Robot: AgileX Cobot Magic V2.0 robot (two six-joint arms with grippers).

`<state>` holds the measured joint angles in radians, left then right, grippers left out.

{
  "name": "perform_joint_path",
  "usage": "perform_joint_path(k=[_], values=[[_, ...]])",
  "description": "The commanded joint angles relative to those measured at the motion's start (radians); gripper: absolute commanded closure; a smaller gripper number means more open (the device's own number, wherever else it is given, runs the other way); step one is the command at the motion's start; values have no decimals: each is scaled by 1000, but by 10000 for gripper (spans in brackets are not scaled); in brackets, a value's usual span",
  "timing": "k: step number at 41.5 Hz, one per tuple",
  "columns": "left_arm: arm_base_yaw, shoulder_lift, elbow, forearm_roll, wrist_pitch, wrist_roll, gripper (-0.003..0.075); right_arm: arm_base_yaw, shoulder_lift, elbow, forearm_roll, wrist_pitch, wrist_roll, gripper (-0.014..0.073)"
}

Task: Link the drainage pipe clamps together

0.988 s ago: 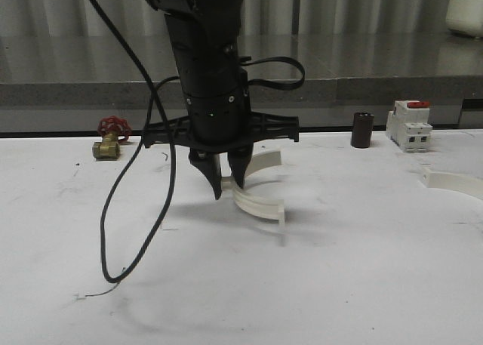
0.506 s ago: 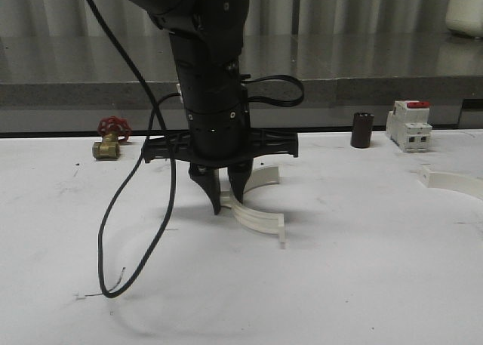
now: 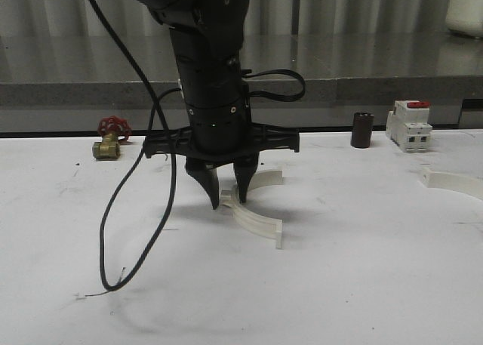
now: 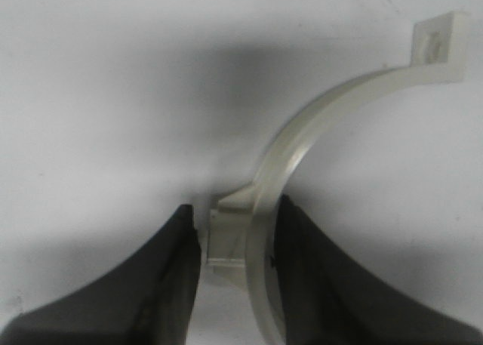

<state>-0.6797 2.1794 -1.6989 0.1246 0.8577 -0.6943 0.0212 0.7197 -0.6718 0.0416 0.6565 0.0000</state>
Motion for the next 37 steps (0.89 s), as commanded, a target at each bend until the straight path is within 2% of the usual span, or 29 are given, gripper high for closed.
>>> perform_joint_path(k=[1,11,17,26,37], values=[[-12,-114,-30,7,-10,76,472,-5,0,-29,-10,-56,-14,226],[22,-291,-27,10,78,360,472,-5,0,-29,-10,-56,-14,226],[52,-448,35,4,78,505,472,-5,0,-29,-10,-56,-14,226],[93,-711,209,-2,21,580,472,-5,0,-29,-10,-56,-14,226],[138,-1036,496,-2,-57,603,472,-5,0,-29,-10,-56,-14,226]])
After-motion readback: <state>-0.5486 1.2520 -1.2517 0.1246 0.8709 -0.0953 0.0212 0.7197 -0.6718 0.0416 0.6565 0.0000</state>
